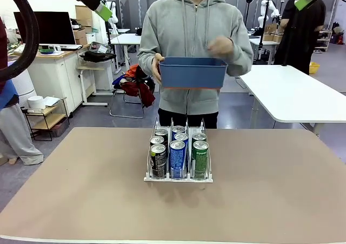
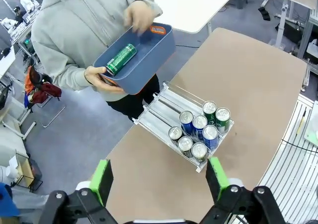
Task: Fill the beverage cans into the dispenser.
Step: Pick up the Sprite handed by the human.
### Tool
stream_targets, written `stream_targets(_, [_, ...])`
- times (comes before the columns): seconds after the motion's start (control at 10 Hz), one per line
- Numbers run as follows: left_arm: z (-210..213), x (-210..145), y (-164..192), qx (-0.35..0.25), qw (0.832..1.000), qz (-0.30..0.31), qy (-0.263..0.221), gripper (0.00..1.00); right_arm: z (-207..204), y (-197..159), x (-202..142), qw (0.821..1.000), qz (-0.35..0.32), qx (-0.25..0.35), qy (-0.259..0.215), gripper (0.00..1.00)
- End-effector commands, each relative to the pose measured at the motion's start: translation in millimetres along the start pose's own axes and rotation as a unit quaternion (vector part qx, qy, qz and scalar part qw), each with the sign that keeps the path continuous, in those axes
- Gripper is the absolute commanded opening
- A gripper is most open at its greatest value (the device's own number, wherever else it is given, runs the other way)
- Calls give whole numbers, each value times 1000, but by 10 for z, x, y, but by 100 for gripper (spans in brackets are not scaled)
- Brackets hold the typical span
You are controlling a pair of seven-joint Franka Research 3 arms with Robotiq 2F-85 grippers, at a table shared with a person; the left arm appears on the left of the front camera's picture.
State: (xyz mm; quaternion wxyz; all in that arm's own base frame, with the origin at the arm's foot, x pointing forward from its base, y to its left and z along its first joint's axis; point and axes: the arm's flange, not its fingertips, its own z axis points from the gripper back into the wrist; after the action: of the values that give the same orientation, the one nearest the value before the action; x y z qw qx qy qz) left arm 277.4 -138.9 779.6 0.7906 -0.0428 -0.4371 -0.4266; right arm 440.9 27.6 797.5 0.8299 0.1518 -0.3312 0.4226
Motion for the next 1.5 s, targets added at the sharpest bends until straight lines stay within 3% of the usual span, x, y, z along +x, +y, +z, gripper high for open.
stream_targets(0.0, [50, 5, 33, -7, 1000, -4, -7, 100, 1, 14, -9, 1000, -6, 3, -1, 100])
stream_targets(1.4, [50, 5, 33, -7, 1000, -4, -7, 100, 1, 14, -9, 1000, -6, 3, -1, 100])
